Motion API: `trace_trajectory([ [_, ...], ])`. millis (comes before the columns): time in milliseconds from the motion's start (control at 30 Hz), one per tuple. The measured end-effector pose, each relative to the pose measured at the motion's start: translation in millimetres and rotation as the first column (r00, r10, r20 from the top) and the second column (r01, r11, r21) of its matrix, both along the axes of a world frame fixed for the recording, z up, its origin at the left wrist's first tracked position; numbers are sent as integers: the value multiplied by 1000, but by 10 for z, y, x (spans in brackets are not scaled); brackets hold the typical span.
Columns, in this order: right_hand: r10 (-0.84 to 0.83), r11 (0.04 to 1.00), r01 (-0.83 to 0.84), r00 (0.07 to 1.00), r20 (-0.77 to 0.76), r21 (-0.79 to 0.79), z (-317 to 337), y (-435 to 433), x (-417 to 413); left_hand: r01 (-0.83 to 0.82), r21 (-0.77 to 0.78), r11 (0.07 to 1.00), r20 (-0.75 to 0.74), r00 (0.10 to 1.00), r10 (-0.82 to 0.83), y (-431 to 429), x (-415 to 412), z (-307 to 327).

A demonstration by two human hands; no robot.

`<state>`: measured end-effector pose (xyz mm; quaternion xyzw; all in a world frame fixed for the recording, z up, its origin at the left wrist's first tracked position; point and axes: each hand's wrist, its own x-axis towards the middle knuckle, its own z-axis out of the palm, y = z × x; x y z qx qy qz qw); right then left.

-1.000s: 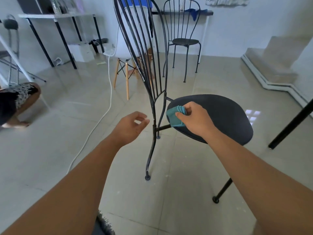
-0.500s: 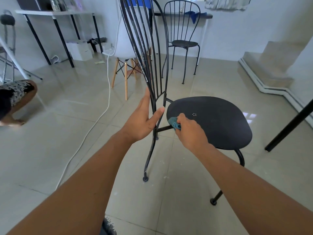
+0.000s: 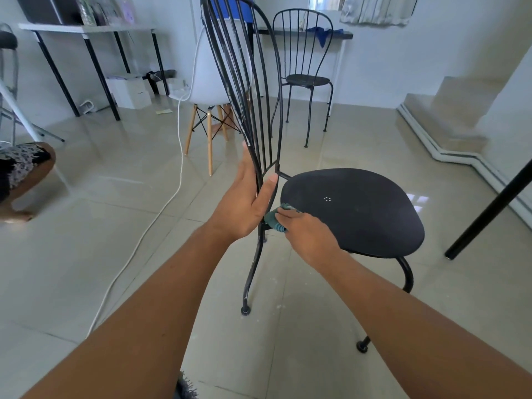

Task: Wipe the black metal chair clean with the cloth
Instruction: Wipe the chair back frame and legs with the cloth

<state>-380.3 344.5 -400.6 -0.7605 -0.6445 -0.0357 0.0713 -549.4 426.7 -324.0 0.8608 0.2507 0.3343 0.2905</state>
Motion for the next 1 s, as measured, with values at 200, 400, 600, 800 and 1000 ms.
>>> trace_trajectory([
  [200,9,998,-8,1000,-9,61,-75,-27,-158,37,202,979,-196,981,4,104,-196,-140],
  [400,62,968,49,904,-423,247,4,-109,-141,35,273,961,-289,956,48,177,-272,-109],
  [600,119,878,208,776,-619,430,392,-154,-352,99,220,970,-297,954,-30,217,-333,-20],
  [800,178,789,256,775,-606,559,546,-124,-580,130,210,969,-312,948,-60,188,-392,16],
  [1000,71,849,271,792,-607,453,181,-177,-641,103,192,976,-335,942,-33,85,-402,32],
])
